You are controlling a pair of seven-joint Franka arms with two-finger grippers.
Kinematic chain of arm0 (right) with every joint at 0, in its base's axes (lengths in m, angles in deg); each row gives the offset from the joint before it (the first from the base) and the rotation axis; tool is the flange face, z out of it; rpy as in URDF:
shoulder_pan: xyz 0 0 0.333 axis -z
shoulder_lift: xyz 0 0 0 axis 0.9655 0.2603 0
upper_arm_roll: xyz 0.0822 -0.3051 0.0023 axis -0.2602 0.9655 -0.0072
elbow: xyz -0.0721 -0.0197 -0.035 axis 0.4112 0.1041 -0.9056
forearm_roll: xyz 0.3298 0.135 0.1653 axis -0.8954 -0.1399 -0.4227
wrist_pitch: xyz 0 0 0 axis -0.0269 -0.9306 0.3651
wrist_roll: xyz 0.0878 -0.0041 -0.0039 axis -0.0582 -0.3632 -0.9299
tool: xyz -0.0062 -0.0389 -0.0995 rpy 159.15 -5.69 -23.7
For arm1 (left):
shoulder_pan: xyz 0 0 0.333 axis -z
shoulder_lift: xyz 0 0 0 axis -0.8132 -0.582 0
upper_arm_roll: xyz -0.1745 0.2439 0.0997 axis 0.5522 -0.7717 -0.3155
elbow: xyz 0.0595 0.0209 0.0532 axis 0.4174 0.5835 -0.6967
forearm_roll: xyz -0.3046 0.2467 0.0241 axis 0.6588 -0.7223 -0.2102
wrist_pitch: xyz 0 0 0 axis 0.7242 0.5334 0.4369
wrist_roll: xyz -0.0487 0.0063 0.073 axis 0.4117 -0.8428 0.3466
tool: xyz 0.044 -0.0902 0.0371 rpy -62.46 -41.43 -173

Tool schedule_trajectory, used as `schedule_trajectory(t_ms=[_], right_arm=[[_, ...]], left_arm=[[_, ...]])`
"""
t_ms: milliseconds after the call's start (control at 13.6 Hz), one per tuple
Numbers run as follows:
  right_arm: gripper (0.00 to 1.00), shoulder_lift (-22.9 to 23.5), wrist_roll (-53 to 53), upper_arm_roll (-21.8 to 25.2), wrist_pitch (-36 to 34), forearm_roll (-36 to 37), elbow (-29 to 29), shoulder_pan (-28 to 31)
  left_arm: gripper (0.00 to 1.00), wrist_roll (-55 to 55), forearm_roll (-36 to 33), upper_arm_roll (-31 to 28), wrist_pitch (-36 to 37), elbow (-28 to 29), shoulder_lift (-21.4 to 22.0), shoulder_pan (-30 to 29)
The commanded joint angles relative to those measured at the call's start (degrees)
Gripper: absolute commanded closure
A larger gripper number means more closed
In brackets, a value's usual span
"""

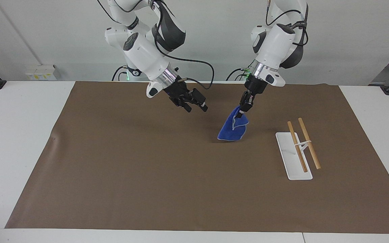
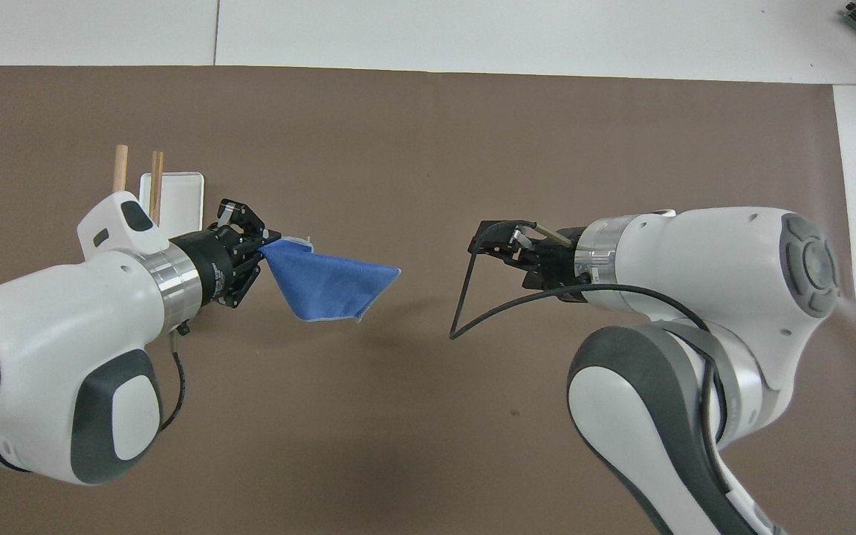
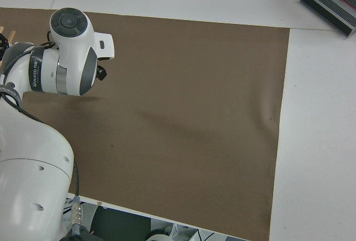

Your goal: Right arm passes towel to left arm to hang

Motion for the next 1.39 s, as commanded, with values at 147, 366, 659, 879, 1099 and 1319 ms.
schedule_trajectory(t_ms=[147, 366, 659, 879, 1099, 1319], right_arm=[[0.00, -2.88, -6.06, -0.10, -11.73, 15.74, -2.47, 5.02], [0.00, -2.62, -12.65, -0.10, -18.07, 18.75, -6.70, 8.97], [0.00, -2.79, -21.00, -0.01, -19.49, 18.93, -8.37, 13.81], [0.00, -2.44, -22.87, -0.01, -22.82, 21.46, -11.71, 14.79], [0.00, -2.27, -23.48, -0.01, -23.18, 23.94, -13.64, 15.05], [0.00, -1.30, -24.19, 2.16, -25.28, 24.03, -16.36, 13.31]], left_arm=[[1.00, 6.53, 0.46, 0.25, 0.51, -3.05, -2.38, -10.16], [1.00, 10.56, -0.51, 0.25, 0.59, -2.97, -2.38, -15.88], [1.00, 17.76, -0.69, 0.25, 0.59, -2.88, -2.47, -22.74], [1.00, 20.60, -2.70, 0.16, 0.59, -2.88, -2.56, -23.28], [1.00, 20.68, -8.76, 0.25, -0.11, -3.58, -4.66, -23.19], [1.00, 20.86, -9.21, 0.16, -0.28, -6.82, -8.78, -23.37]])
